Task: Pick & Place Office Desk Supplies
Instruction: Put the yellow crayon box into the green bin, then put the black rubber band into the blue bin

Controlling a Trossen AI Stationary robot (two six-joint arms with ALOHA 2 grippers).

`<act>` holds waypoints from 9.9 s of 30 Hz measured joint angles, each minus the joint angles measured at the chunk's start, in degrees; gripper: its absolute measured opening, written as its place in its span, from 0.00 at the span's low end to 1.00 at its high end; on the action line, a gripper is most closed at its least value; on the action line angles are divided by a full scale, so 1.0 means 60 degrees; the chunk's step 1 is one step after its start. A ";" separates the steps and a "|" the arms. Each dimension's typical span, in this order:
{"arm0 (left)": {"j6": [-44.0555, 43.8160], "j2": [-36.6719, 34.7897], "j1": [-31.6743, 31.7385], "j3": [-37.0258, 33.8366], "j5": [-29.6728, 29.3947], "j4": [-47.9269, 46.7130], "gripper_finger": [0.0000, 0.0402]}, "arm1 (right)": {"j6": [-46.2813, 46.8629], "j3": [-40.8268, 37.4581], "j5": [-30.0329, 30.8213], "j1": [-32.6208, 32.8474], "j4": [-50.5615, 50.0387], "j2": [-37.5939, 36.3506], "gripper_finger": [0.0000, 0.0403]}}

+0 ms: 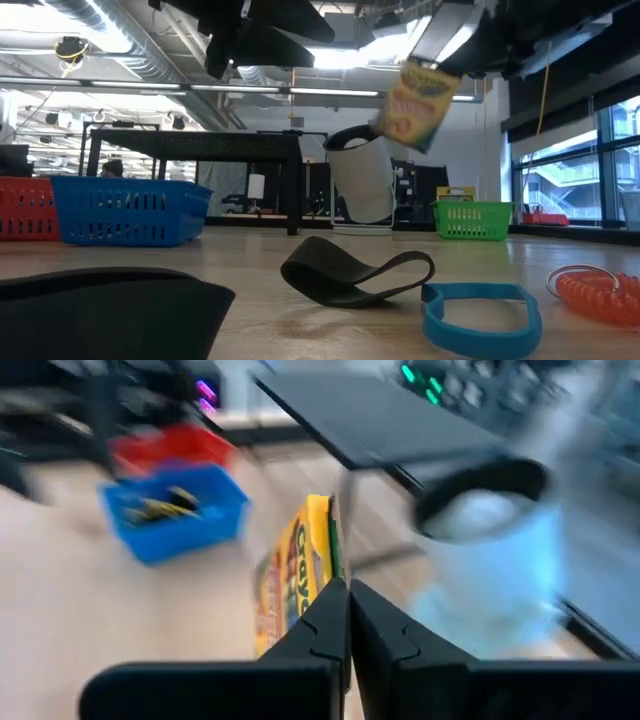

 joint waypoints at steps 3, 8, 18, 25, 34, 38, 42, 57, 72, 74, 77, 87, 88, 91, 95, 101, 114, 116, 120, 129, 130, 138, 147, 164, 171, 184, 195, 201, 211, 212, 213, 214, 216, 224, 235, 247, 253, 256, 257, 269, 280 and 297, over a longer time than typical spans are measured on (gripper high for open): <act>0.0002 0.0000 -0.0004 0.0000 0.0000 -0.0003 0.46 | 0.0387 0.0657 0.0045 -0.0565 -0.1963 -0.0188 0.02; 0.0001 0.0000 -0.0004 0.0000 0.0004 -0.0005 0.46 | 0.1086 0.1635 0.0066 -0.1452 -0.5112 -0.0333 0.02; 0.0000 0.0000 -0.0004 0.0000 0.0005 -0.0089 0.46 | 0.1330 0.1590 -0.0178 -0.3330 -0.7060 -0.0335 0.03; 0.0000 0.0000 -0.0007 0.0000 0.0070 -0.0168 0.46 | 0.1086 0.1247 -0.0214 -0.4342 -0.6906 -0.0178 0.03; 0.0000 0.0000 -0.0007 0.0000 0.0080 -0.0221 0.46 | 0.0083 0.0286 -0.0950 -0.4981 -0.5282 -0.0011 0.03; -0.0001 0.0000 -0.0007 0.0000 0.0080 -0.0221 0.46 | -0.0404 0.0137 -0.1293 -0.5153 -0.5018 -0.0011 0.03; 0.0000 0.0000 -0.0007 0.0000 0.0080 -0.0221 0.46 | -0.0956 0.0137 -0.1698 -0.5298 -0.4842 -0.0011 0.03; 0.0018 0.0000 -0.0007 0.0000 0.0082 -0.0317 0.46 | -0.1557 0.0137 -0.2049 -0.5797 -0.4428 0.1048 0.03; 0.0018 0.0000 -0.0007 0.0000 0.0080 -0.0492 0.46 | -0.1672 0.0145 -0.2439 -0.6646 -0.4010 0.1271 0.07; 0.0015 0.0000 -0.0007 0.0000 0.0080 -0.0513 0.46 | -0.1674 0.0145 -0.2432 -0.6750 -0.3997 0.1271 0.11; 0.0015 0.0000 -0.0007 0.0000 0.0080 -0.0513 0.46 | -0.1678 0.0145 -0.2402 -0.6883 -0.3985 0.1271 0.18; 0.0000 0.0000 -0.0007 0.0000 0.0084 -0.0513 0.46 | -0.1703 0.0275 -0.1219 -0.6991 -0.4109 0.1144 0.43; 0.0000 0.0000 -0.0007 0.0000 0.0084 -0.0513 0.46 | -0.1701 0.0359 -0.1222 -0.6988 -0.4147 0.1090 0.44; 0.0000 0.0000 -0.0007 0.0000 0.0193 -0.0509 0.46 | -0.1584 0.0703 -0.1499 -0.6982 -0.4463 0.0983 0.47; 0.0004 0.0000 -0.0007 0.0000 0.1250 -0.0509 0.46 | -0.0836 0.1337 -0.2287 -0.6941 -0.5130 0.0925 0.47; -0.0367 0.0463 -0.0061 0.0000 0.2694 -0.0503 0.46 | -0.0252 0.1703 -0.3760 -0.6441 -0.5351 0.0925 0.45; -0.1255 0.2040 -0.0596 0.0000 0.4049 0.1185 0.46 | 0.1865 0.1711 -0.3973 -0.3559 -0.5349 0.0903 0.41; -0.1365 0.2363 -0.0671 0.0003 0.4119 0.1744 0.46 | 0.2308 0.1711 -0.3972 -0.2970 -0.5347 0.0903 0.41; -0.1312 0.3095 -0.0814 0.0315 0.4379 0.2238 0.46 | 0.3176 0.1715 -0.3810 -0.1775 -0.5243 0.0903 0.41; 0.1442 0.4415 -0.1133 0.2108 0.5006 0.1350 0.46 | 0.4800 0.1717 -0.2100 0.0757 -0.5127 0.0924 0.41; 0.1633 0.4415 -0.1170 0.2196 0.4978 0.0942 0.46 | 0.4944 0.1718 -0.1958 0.0977 -0.5126 0.0934 0.41; 0.1635 0.4580 -0.1142 0.2428 0.4517 -0.0520 0.46 | 0.5429 0.1722 -0.0884 0.1998 -0.5049 0.1008 0.41; 0.0965 0.5056 -0.1038 0.2452 0.4731 -0.0633 0.46 | 0.5484 0.1722 -0.0730 0.2199 -0.4984 0.1060 0.41; 0.0181 0.5023 -0.0987 0.2450 0.4853 -0.0920 0.02 | 0.5496 0.1722 -0.0594 0.2225 -0.4978 0.1064 0.41; 0.0478 0.4194 -0.0766 0.2386 0.4533 -0.1591 0.01 | 0.5074 0.1722 -0.0045 0.2225 -0.4918 0.1064 0.41; 0.1513 0.1500 -0.0193 0.2412 0.2335 -0.1690 0.02 | 0.5133 0.1722 0.0669 0.2225 -0.4865 0.1067 0.41; 0.3966 0.0736 -0.0280 0.2415 0.1158 0.0472 0.02 | 0.5521 0.1719 0.2212 0.2225 -0.4805 0.1706 0.41; 0.3392 0.0732 -0.0223 0.2415 0.0371 -0.0768 0.02 | 0.4716 0.1718 0.2397 0.2199 -0.4463 0.2051 0.41; -0.3447 0.0216 0.0331 0.2415 0.1900 -0.8392 0.02 | 0.4137 0.1718 0.2053 0.1919 -0.4058 0.2051 0.41; -0.4083 0.0179 0.0367 0.2415 0.2093 -0.9129 0.02 | 0.4143 0.1718 0.1937 0.1859 -0.4058 0.2051 0.41; -0.4609 0.0171 0.0386 0.2415 0.2256 -0.9782 0.02 | 0.4147 0.1718 0.1812 0.1799 -0.4055 0.2051 0.41; -0.5090 0.0171 0.0383 0.2415 0.2409 -1.0425 0.02 | 0.4150 0.1718 0.1732 0.1744 -0.4058 0.2051 0.41; -0.5935 0.0171 0.0375 0.2368 0.2665 -1.1425 0.02 | 0.4158 0.1718 0.1709 0.1647 -0.4056 0.2053 0.41; -0.7522 0.0171 0.0381 0.1515 0.3014 -1.1912 0.02 | 0.4162 0.1718 0.1703 0.1405 -0.4054 0.2417 0.41; -0.7778 0.0175 0.0390 0.1304 0.2990 -1.1897 0.05 | 0.4140 0.1715 0.0836 0.1004 -0.3669 0.2831 0.41; -0.7328 0.0175 0.0419 0.1297 0.3175 -1.1869 0.28 | 0.4049 0.1715 0.0387 0.0924 -0.3413 0.2831 0.41; -0.7015 0.0175 0.0677 0.1430 0.3264 -1.2360 0.37 | 0.4045 0.1715 0.0273 0.0924 -0.3417 0.2831 0.41; -0.6948 0.0178 0.0871 0.1739 0.3328 -1.2500 0.38 | 0.4049 0.1715 0.0275 0.0924 -0.3417 0.2831 0.41; -0.6822 0.0178 0.0926 0.1871 0.3464 -1.2482 0.38 | 0.4052 0.1715 0.0271 0.0924 -0.3417 0.2831 0.41; -0.2710 0.0351 -0.0028 0.2251 0.4455 -0.7365 0.38 | 0.4060 0.1715 0.0078 0.0924 -0.3423 0.2831 0.41; -0.2255 0.1762 -0.0886 0.2251 0.5054 -0.4052 0.47 | 0.4082 0.1715 -0.0199 0.0925 -0.3373 0.2831 0.41; -0.0545 0.4311 -0.1585 0.2248 0.7322 -0.1066 0.53 | 0.4129 0.1715 -0.0195 0.0928 -0.3328 0.2831 0.41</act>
